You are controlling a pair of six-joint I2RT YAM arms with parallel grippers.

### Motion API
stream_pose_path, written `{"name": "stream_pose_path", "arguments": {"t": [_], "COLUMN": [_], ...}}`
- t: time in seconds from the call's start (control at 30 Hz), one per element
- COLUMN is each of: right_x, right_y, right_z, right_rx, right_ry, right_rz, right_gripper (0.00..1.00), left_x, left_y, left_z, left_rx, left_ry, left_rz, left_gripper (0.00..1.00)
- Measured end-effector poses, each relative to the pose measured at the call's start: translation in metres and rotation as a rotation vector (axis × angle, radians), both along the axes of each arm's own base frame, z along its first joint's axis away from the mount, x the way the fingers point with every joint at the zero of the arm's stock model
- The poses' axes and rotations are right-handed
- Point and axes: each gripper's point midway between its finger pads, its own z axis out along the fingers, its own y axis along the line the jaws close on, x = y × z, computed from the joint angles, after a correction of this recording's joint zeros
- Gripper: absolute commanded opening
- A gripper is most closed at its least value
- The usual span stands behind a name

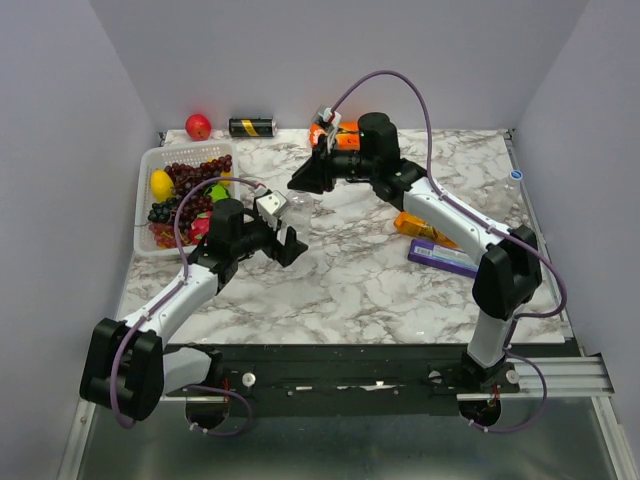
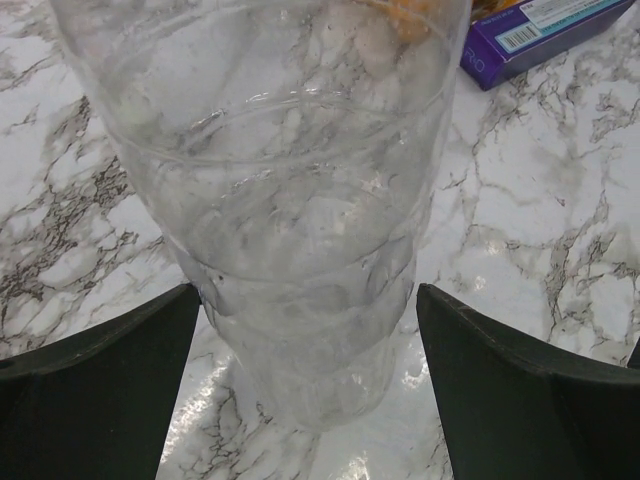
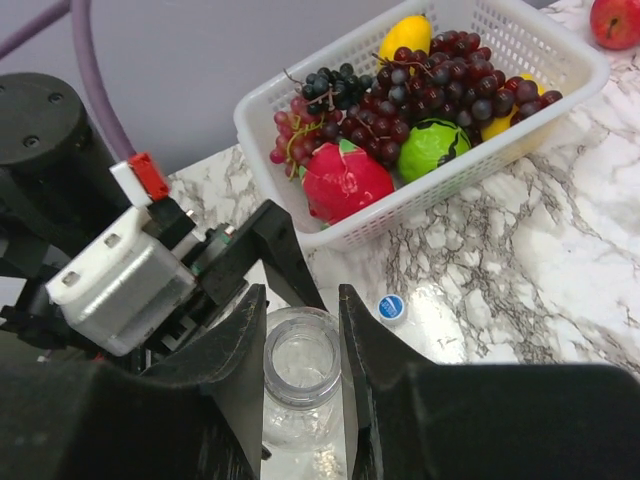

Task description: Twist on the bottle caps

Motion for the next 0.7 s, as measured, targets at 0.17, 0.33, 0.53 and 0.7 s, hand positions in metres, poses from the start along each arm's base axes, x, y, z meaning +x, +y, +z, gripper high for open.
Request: {"name": "stream_pose_path", "arguments": {"t": [0.17, 0.33, 0.53, 0.7], "right_x": [-0.003, -0.006, -0.007, -0.007], "right_y": [0.001, -0.001, -0.001, -0.001], "right_z": [0.006, 0.016, 0.020, 0.019], "right_rx": [0.020, 0.038, 0.049, 0.050], "right_ry": [0.017, 0.018, 0.017, 0.025], "right_rz": [0.002, 0.001, 0.001, 0.003], "right_gripper": [0.01, 0.01, 0.01, 0.09], "left_x": [0.002, 0.001, -0.004, -0.006], "left_y": [-0.004, -0.008, -0.015, -0.016], "left_z": [-0.006, -0.004, 0.002, 0.003], "left_rx": [-0.006, -0.021, -0.049, -0.062], "left_ry": [0.021, 0.014, 0.011, 0.022], "left_rz": [-0.005, -0.024, -0.069, -0.078], "left_gripper": [0.96, 0.85, 0.69, 0.59]}}
